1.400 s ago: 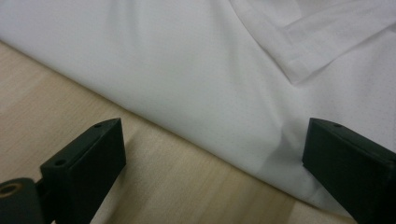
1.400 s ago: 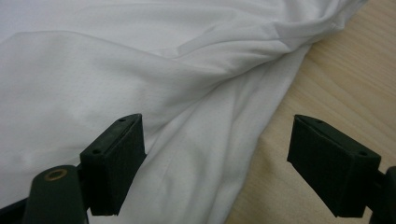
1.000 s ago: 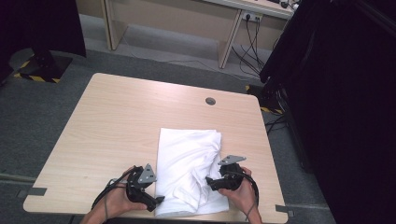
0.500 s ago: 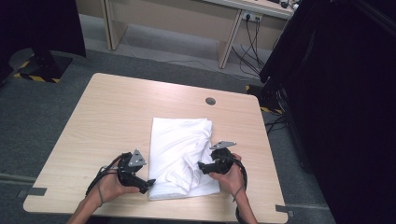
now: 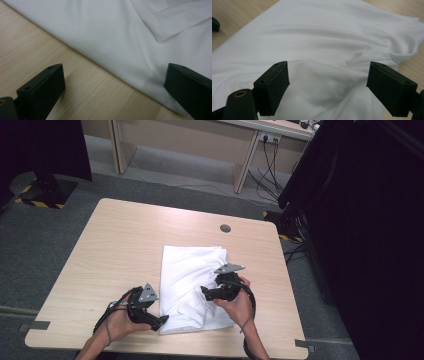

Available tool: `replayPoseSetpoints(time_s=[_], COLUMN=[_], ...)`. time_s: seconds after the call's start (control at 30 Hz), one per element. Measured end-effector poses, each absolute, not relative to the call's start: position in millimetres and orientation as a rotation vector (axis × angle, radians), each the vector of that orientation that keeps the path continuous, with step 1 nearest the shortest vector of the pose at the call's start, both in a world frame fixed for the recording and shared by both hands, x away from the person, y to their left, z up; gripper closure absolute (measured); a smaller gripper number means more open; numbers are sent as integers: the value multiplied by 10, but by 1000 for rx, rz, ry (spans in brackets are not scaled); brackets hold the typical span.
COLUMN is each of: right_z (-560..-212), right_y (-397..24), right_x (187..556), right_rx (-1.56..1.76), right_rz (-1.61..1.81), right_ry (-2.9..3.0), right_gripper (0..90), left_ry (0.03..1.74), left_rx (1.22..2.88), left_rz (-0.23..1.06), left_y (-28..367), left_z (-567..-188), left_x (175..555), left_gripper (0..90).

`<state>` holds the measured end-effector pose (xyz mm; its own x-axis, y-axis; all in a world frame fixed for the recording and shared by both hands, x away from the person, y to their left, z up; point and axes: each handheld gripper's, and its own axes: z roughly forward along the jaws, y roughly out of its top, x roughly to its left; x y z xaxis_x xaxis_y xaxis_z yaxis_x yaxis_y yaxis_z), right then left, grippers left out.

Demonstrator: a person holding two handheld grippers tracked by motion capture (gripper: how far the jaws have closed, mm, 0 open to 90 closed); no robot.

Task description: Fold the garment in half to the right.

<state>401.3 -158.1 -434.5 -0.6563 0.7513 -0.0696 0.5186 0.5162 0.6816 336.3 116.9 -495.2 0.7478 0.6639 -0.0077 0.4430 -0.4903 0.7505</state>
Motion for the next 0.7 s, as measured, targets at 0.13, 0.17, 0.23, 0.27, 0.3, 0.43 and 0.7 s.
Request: replayPoseSetpoints(time_s=[0.13,0.17,0.23,0.27,0.3,0.43,0.7], right_z=[-4440,-4473,-4548,-4579,-4596,-4583,-4629], right_y=[-1353,-1314,-1270,-1275,-1302,-1606,-2329], right_x=[4090,4098,4104,4103,4092,3998,3703], right_rx=[1060,1065,1055,1046,1047,1095,1274], right_rz=[876,865,813,775,740,706,769], right_ry=[2423,2430,2454,2457,2453,2443,2403], right_gripper=[185,187,194,199,202,214,211], left_ry=[839,843,844,842,840,841,841], left_rx=[2167,2167,2167,2167,2168,2167,2169], left_rz=[375,377,377,376,377,379,381], left_y=[1165,1164,1167,1168,1170,1171,1169], left_z=[-4955,-4955,-4954,-4955,-4955,-4956,-4956], left_x=[3355,3351,3350,3351,3352,3349,3348], left_gripper=[16,14,13,14,13,13,13])
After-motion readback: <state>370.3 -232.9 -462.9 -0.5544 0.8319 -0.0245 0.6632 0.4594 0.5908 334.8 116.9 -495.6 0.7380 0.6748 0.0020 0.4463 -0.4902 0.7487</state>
